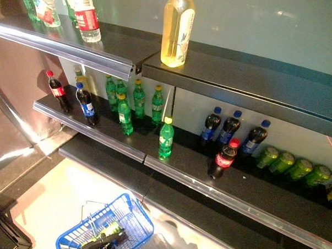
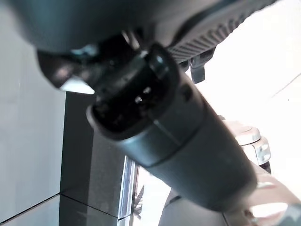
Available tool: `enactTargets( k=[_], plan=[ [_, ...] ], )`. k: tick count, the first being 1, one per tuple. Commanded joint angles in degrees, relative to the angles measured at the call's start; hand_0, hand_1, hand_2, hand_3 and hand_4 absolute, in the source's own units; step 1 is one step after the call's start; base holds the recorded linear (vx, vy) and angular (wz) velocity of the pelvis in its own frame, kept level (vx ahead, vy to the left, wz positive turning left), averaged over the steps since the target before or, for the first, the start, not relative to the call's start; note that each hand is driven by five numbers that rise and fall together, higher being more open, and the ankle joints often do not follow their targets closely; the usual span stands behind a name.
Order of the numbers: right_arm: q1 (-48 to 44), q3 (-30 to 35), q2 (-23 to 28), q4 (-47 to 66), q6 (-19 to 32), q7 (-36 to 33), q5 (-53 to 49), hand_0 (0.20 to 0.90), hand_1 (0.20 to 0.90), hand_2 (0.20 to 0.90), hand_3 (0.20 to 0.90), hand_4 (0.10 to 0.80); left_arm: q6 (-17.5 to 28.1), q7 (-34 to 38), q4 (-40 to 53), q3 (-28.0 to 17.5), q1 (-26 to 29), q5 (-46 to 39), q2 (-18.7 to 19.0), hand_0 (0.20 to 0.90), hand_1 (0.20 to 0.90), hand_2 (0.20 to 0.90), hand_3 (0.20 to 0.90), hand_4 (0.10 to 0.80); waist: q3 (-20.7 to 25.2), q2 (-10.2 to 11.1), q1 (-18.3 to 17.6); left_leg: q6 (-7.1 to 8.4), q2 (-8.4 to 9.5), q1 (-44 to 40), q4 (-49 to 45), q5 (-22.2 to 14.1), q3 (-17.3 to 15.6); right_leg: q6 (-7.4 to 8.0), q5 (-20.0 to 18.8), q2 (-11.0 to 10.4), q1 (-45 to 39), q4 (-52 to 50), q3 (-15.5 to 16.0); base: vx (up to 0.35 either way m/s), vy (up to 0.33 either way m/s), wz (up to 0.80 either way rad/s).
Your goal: Pick up the drink and place into the basket.
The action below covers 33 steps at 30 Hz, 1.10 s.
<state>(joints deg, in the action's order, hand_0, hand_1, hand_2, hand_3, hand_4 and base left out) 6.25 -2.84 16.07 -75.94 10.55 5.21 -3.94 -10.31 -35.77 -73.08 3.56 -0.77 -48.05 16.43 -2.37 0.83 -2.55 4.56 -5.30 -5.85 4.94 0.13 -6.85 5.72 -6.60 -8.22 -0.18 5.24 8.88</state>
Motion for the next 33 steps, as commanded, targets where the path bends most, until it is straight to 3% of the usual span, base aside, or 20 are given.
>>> enactTargets(
  k=[1,4,8,10,16,27,33],
  plan=[
    [-6.27,-0.79,1.63,-1.20,1.06,-1.35,-1.55,0.900,0.900,0.900,0.900,0.800,1.43,-9.96,5.52,0.04,5.19,-4.24,-1.81,0.300,0.300,0.300,0.200,0.100,-5.96,-0.59,1.84,-0.76,-0.12,7.85,0.06,4.18,-0.19,2.79,-1.34,-3.34,0.99,-0.24,1.42,-0.221,0.055,0.03],
    [-9.31,-1.19,2.25,-0.96,0.80,-1.91,-2.74,0.900,0.900,0.900,0.900,0.800,1.42,-9.56,6.93,0.68,7.92,-6.08,-2.26,0.300,0.300,0.300,0.200,0.100,-9.07,-1.17,2.06,-0.93,-0.04,11.05,0.06,4.97,0.16,2.54,-1.77,-3.59,4.29,-0.75,1.75,-0.299,0.069,0.12],
    [-11.23,-1.79,2.97,0.54,0.63,-2.08,-3.95,0.900,0.900,0.900,0.900,0.800,1.49,-9.84,8.50,1.76,10.51,-8.27,-2.26,0.300,0.300,0.300,0.200,0.100,-13.23,-1.63,2.81,-1.44,-0.05,13.84,-1.74,6.14,1.64,1.48,1.04,-3.67,7.94,-6.93,1.42,-0.175,0.038,0.19],
    [-11.62,-2.21,3.69,1.45,1.53,-1.79,-5.40,0.900,0.900,0.900,0.900,0.800,1.58,-10.05,9.25,2.41,11.58,-10.38,-1.75,0.300,0.300,0.300,0.200,0.100,-15.64,-1.26,3.08,-0.98,-0.29,18.25,-9.87,4.45,3.44,0.39,3.68,-3.64,10.41,-12.46,1.01,-0.172,-0.019,0.18],
    [-12.83,-2.30,4.47,2.65,3.61,-1.75,-8.15,0.900,0.900,0.900,0.900,0.800,2.26,-10.03,10.08,3.24,12.38,-11.79,-1.14,0.300,0.300,0.300,0.200,0.100,-18.25,-0.43,3.61,-1.14,-1.21,25.06,-20.17,0.73,5.38,-1.02,7.88,-3.81,16.47,-21.99,0.13,-0.078,-0.010,0.05],
    [-17.13,-4.10,4.30,9.57,11.35,-3.00,-13.47,0.900,0.900,0.900,0.900,0.800,3.61,-10.03,12.04,4.59,14.32,-12.93,-0.98,0.300,0.300,0.300,0.200,0.100,-21.50,0.41,4.25,-2.80,-0.34,32.76,-25.70,-0.79,6.37,-0.99,9.16,-3.71,26.36,-30.89,-1.74,-0.047,-0.015,0.09],
    [-18.08,-6.65,4.42,19.89,15.48,-3.69,-13.33,0.900,0.900,0.900,0.900,0.800,3.64,-9.33,14.73,6.41,13.85,-13.96,-0.88,0.300,0.300,0.300,0.200,0.100,-23.01,0.31,4.28,-3.14,0.27,34.27,-27.21,-1.39,6.59,-0.49,9.09,-4.32,28.29,-32.42,-2.16,-0.005,0.008,0.04]
  ],
)
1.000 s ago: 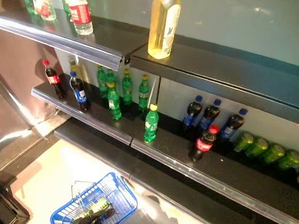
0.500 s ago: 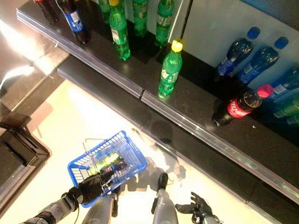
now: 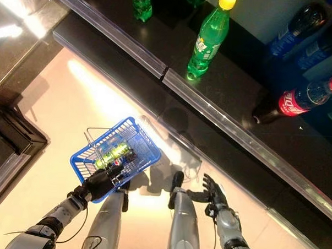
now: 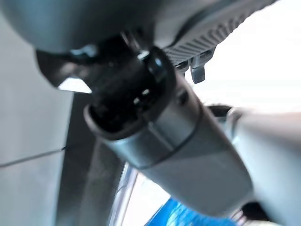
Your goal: Pick up the drink and place into the basket.
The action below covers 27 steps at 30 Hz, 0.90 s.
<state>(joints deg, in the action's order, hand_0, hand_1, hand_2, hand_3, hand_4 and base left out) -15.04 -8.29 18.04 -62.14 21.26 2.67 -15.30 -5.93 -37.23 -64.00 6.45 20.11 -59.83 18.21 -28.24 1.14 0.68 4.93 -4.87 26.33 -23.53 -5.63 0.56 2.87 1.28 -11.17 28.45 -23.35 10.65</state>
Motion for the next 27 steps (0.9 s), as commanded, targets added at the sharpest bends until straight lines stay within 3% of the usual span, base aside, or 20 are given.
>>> enactTargets(
  k=[1,14,19,27],
  plan=[
    [3.16,-1.65,2.61,7.97,5.46,-1.11,-1.90,0.900,0.900,0.900,0.900,0.800,-0.76,-7.58,6.10,3.80,-7.04,-2.35,-2.59,0.300,0.300,0.300,0.200,0.100,2.73,0.03,1.03,-3.53,-0.07,2.34,1.18,4.41,-0.81,2.36,1.07,-1.43,-0.13,-3.77,-3.86,-0.010,-0.009,0.05],
    [2.33,-9.08,8.25,45.15,3.25,-4.92,9.98,0.900,0.900,0.900,0.900,0.800,0.05,-4.84,12.74,6.76,-9.96,-5.46,-0.75,0.300,0.300,0.300,0.200,0.100,0.98,1.02,0.42,-3.73,0.11,2.38,1.30,4.46,-1.06,2.87,0.15,-1.51,-0.46,-2.42,-3.64,0.002,-0.002,0.02],
    [1.86,-8.20,11.68,53.95,4.48,-6.41,10.64,0.900,0.900,0.900,0.900,0.800,0.39,-5.26,12.89,7.11,-10.52,-6.65,-0.34,0.300,0.300,0.300,0.200,0.100,0.49,1.11,0.09,-3.76,-0.13,2.11,1.12,4.34,-1.36,2.98,0.25,-1.53,-0.91,-2.31,-3.69,0.008,0.007,0.03],
    [2.44,-2.68,12.90,61.66,8.78,-10.46,8.57,0.900,0.900,0.900,0.900,0.800,1.04,-6.64,12.04,6.39,-11.42,-6.90,-0.40,0.300,0.300,0.300,0.200,0.100,-0.62,1.21,-0.61,-3.89,-0.95,1.36,0.31,3.71,-1.86,2.83,0.60,-1.38,-2.14,-2.28,-3.81,0.000,0.000,0.00]
  ],
)
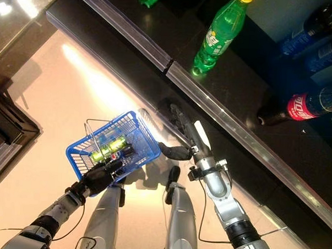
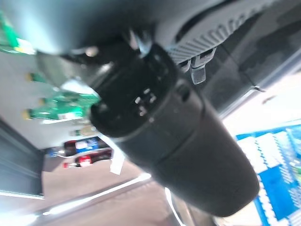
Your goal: Pick up the drink and place into the basket.
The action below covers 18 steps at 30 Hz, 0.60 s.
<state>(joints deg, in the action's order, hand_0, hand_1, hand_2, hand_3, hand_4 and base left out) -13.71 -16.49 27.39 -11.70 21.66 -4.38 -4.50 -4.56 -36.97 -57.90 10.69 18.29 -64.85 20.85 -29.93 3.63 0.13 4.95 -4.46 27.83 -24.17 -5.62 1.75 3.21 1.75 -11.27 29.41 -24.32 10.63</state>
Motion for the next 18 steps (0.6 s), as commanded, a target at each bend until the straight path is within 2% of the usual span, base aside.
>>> enactTargets(
  k=[1,12,18],
  plan=[
    [1.33,6.42,3.44,11.75,8.90,-3.92,-2.74,0.900,0.900,0.900,0.900,0.800,-0.27,-6.95,5.98,2.02,-9.79,-1.68,-3.13,0.300,0.300,0.300,0.200,0.100,0.94,-1.31,-0.14,-3.90,-1.44,-0.41,1.03,3.62,-3.11,2.49,0.16,-1.26,-3.38,-1.16,-3.82,0.000,0.000,0.00],
    [2.19,14.51,0.35,11.19,14.87,-4.34,-14.34,0.900,0.900,0.900,0.900,0.800,-0.25,-7.45,5.80,0.19,-10.53,-1.24,-3.59,0.300,0.300,0.300,0.200,0.100,0.14,-1.57,-0.73,-3.77,-2.07,-1.73,0.93,3.18,-3.76,2.24,0.43,-1.36,-5.47,-0.13,-3.38,0.004,0.003,-0.02],
    [1.62,16.92,-0.73,11.66,15.50,-4.42,-17.34,0.900,0.900,0.900,0.900,0.800,-0.73,-7.01,6.56,-0.35,-11.05,-0.69,-3.79,0.300,0.300,0.300,0.200,0.100,0.14,-1.88,-0.61,-3.75,-2.04,-2.66,1.63,3.17,-3.86,2.19,0.44,-1.33,-6.55,0.71,-3.23,0.007,-0.001,-0.04]
  ],
)
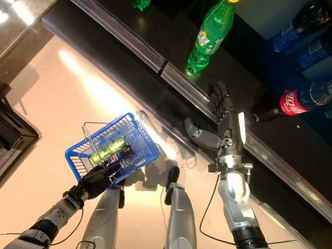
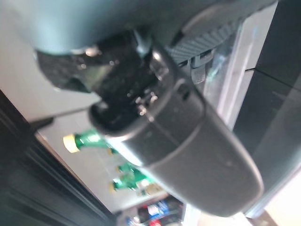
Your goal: Pick up the drink and place into the basket.
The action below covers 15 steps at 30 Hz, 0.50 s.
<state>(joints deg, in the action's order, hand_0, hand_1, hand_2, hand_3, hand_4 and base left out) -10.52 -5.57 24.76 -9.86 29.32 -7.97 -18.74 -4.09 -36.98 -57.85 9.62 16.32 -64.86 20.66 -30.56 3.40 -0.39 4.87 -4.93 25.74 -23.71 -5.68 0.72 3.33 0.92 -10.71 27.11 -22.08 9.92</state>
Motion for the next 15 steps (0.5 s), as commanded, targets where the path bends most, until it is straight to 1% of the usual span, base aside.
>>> enactTargets(
  k=[1,5,15],
  plan=[
    [-1.75,6.11,1.95,9.79,8.09,-0.79,-3.31,0.900,0.900,0.900,0.900,0.800,-1.22,-7.14,6.33,0.61,-9.02,-0.60,-3.56,0.300,0.300,0.300,0.200,0.100,0.77,-1.60,-0.09,-3.66,-1.59,-0.69,1.22,3.23,-2.92,2.06,1.25,-1.92,-4.45,-1.32,-2.48,0.005,-0.004,-0.05],
    [-3.65,6.39,2.08,10.17,7.73,-1.18,-3.68,0.900,0.900,0.900,0.900,0.800,-1.12,-7.20,5.74,0.64,-8.60,-0.15,-3.60,0.300,0.300,0.300,0.200,0.100,0.77,-1.53,0.04,-3.62,-1.55,-1.05,1.36,3.27,-2.98,1.94,1.08,-1.86,-5.15,-0.63,-2.15,0.000,-0.009,-0.04],
    [-10.08,6.24,3.40,9.08,4.71,-2.78,-2.03,0.900,0.900,0.900,0.900,0.800,-2.19,-7.25,5.09,0.74,-7.81,0.65,-3.92,0.300,0.300,0.300,0.200,0.100,0.89,-2.19,0.90,-3.35,-1.46,-2.42,2.23,3.58,-3.09,1.62,1.14,-1.98,-7.19,0.77,-1.58,-0.001,0.001,-0.01]
  ],
)
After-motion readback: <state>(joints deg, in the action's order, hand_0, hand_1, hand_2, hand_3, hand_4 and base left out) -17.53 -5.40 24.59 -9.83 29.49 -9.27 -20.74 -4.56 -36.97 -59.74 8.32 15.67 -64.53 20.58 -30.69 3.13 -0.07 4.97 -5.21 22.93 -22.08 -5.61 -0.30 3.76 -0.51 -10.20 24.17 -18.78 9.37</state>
